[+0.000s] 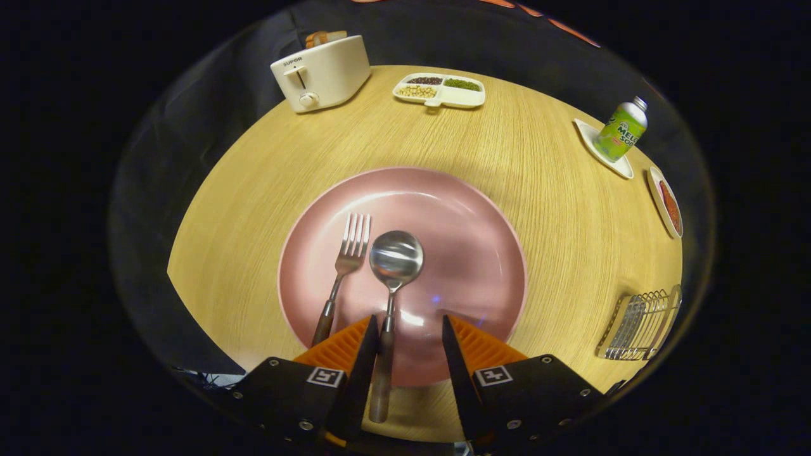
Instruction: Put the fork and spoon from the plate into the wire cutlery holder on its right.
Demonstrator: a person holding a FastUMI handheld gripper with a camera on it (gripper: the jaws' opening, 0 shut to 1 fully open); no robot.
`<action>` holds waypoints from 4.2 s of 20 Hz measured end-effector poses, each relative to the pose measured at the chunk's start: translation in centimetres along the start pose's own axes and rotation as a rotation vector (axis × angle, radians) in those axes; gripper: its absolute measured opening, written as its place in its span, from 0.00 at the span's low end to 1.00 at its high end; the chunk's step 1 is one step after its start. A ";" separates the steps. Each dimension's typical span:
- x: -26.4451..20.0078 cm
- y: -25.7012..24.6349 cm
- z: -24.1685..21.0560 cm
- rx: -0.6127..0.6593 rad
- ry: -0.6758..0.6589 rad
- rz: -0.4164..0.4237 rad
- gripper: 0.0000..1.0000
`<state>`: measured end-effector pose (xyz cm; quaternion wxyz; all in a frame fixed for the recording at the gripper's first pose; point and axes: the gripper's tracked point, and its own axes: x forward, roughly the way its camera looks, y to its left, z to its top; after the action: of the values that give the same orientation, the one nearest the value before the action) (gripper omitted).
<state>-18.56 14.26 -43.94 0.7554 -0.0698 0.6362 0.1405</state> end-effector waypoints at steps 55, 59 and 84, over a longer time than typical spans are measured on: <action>-15.6 -15.4 5.4 0.202 -0.332 -0.141 0.02; -17.3 -21.4 2.6 0.264 -0.297 -0.240 0.03; -13.5 -26.7 -7.1 0.309 0.041 -0.264 0.07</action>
<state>-19.23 -14.81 -33.91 0.7558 -0.0385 0.6509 -0.0603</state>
